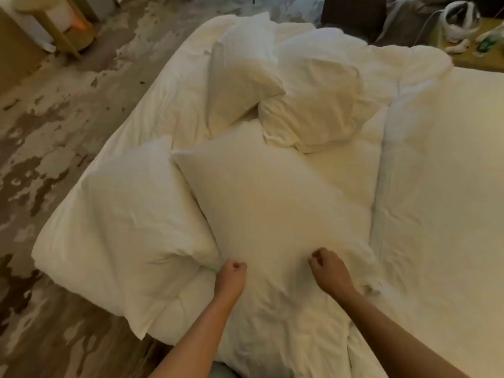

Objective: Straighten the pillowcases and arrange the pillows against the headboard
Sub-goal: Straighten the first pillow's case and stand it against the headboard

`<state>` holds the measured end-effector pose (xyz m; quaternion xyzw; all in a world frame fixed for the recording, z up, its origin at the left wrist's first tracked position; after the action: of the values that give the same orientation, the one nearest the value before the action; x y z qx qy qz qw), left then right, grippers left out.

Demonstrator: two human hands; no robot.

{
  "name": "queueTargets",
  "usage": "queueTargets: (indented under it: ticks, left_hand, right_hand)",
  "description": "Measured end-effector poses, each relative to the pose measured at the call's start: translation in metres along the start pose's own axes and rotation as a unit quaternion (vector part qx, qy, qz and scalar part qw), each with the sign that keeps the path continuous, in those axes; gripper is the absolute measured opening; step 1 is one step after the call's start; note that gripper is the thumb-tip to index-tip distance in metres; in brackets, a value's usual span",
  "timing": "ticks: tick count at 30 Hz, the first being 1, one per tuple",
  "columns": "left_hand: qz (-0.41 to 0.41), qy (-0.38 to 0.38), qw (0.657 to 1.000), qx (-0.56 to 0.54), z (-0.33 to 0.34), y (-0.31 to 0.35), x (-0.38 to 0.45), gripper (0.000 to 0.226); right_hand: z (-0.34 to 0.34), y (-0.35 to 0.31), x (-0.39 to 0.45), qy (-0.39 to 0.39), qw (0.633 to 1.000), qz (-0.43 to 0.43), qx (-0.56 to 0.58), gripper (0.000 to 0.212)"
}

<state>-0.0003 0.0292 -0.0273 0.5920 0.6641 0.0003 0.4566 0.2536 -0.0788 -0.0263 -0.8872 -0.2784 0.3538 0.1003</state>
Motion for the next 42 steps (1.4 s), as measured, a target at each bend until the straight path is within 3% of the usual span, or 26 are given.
queueTargets:
  ticks: [4, 8, 13, 17, 22, 26, 30, 33, 35, 38, 42]
  left_hand:
    - [-0.023, 0.053, 0.996, -0.071, -0.022, 0.017, 0.041, 0.029]
    - [-0.054, 0.053, 0.989, -0.131, -0.029, 0.012, 0.076, 0.042]
    - [-0.081, 0.062, 0.98, -0.168, -0.024, -0.007, 0.125, 0.073]
    - [-0.102, 0.054, 0.974, -0.196, -0.008, -0.024, 0.15, 0.095]
    - [-0.122, 0.043, 0.958, -0.257, 0.012, -0.041, 0.169, 0.143]
    - [-0.137, 0.061, 0.958, -0.245, 0.025, -0.045, 0.178, 0.151]
    - [-0.14, 0.091, 0.948, -0.271, 0.036, -0.04, 0.175, 0.139]
    - [-0.126, 0.111, 0.931, -0.324, 0.042, -0.034, 0.169, 0.095]
    - [-0.1, 0.096, 0.936, -0.325, 0.04, -0.025, 0.165, 0.068]
    - [-0.054, 0.073, 0.942, -0.322, 0.03, -0.007, 0.154, 0.063]
    - [0.037, 0.075, 0.966, -0.243, 0.008, 0.026, 0.127, 0.039]
  right_hand:
    - [-0.007, -0.067, 0.024, 0.022, 0.998, -0.062, -0.021, 0.044]
    - [0.019, -0.116, 0.04, 0.008, 0.989, -0.112, -0.095, 0.068]
    - [0.059, -0.143, 0.06, -0.006, 0.978, -0.104, -0.183, 0.102]
    - [0.08, -0.134, 0.08, 0.014, 0.972, -0.093, -0.217, 0.105]
    - [0.087, -0.117, 0.107, 0.019, 0.969, -0.097, -0.227, 0.107]
    - [0.089, -0.106, 0.12, 0.022, 0.969, -0.098, -0.227, 0.107]
    - [0.09, -0.1, 0.12, 0.029, 0.97, -0.102, -0.219, 0.105]
    - [0.084, -0.095, 0.117, 0.034, 0.973, -0.105, -0.204, 0.103]
    - [0.076, -0.091, 0.115, 0.036, 0.975, -0.105, -0.191, 0.102]
    - [0.059, -0.087, 0.108, 0.036, 0.981, -0.098, -0.167, 0.101]
    - [0.034, -0.082, 0.087, 0.04, 0.989, -0.072, -0.122, 0.097]
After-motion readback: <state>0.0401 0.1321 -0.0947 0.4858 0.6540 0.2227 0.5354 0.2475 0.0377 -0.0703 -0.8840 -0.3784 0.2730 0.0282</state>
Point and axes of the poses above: each hand's wrist, its own x-axis towards the middle knuckle, its own z-axis out of the palm, y = z × x, the point moved 4 cm from there along x, towards the middle knuckle, and after that the axes turned 9 degrees about z, right-handed, at the moved point
